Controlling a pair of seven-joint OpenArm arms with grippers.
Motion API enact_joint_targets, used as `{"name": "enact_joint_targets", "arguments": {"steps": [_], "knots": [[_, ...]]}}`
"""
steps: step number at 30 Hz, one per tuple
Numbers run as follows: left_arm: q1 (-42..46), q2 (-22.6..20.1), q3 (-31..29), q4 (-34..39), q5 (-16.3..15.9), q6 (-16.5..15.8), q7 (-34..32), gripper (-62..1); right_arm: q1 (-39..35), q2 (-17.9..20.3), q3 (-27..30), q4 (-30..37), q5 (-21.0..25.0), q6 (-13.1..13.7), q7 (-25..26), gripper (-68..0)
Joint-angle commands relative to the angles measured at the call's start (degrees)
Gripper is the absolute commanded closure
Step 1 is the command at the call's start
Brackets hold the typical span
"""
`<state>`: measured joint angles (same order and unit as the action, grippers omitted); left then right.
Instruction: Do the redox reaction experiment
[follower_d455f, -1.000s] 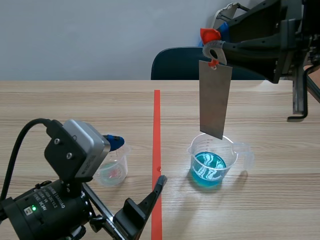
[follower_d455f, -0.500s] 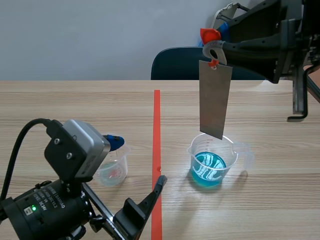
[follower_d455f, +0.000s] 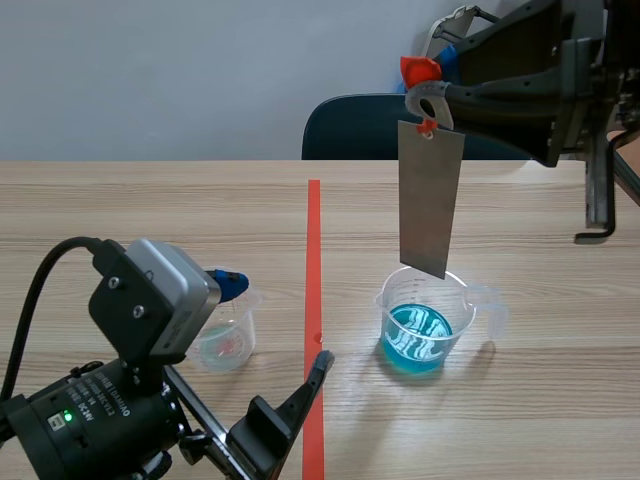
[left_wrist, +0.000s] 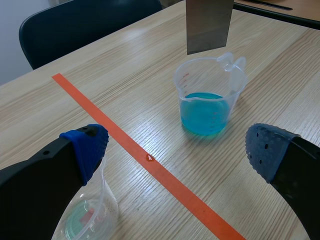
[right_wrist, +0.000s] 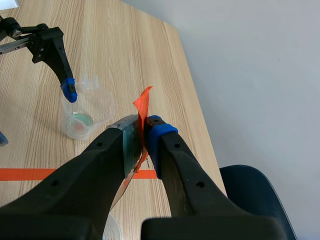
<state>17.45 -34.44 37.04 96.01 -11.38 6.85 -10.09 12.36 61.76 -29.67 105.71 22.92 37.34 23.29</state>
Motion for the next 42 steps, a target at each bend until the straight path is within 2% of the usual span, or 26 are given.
{"name": "enact_joint_targets", "arguments": {"steps": [1, 30, 35, 42], "knots": [[0.0, 0.4, -0.1, 1.0, 0.1, -0.1, -0.9, -58.7, 1.0, 0.9, 0.9, 0.2, 0.9, -0.2, 0.6, -0.7], [0.0, 0.4, -0.1, 1.0, 0.1, -0.1, -0.9, -58.7, 1.0, 0.9, 0.9, 0.2, 0.8, -0.2, 0.6, -0.7], [0.0, 0.4, -0.1, 1.0, 0.1, -0.1, -0.9, -58.7, 0.9, 0.8, 0.9, 0.2, 0.8, 0.5, 0.2, -0.7], [0.0, 0.4, -0.1, 1.0, 0.1, -0.1, -0.8, -58.7, -1.0, 0.4, 0.9, -3.1, 0.9, 0.9, 4.8, -0.7]]}}
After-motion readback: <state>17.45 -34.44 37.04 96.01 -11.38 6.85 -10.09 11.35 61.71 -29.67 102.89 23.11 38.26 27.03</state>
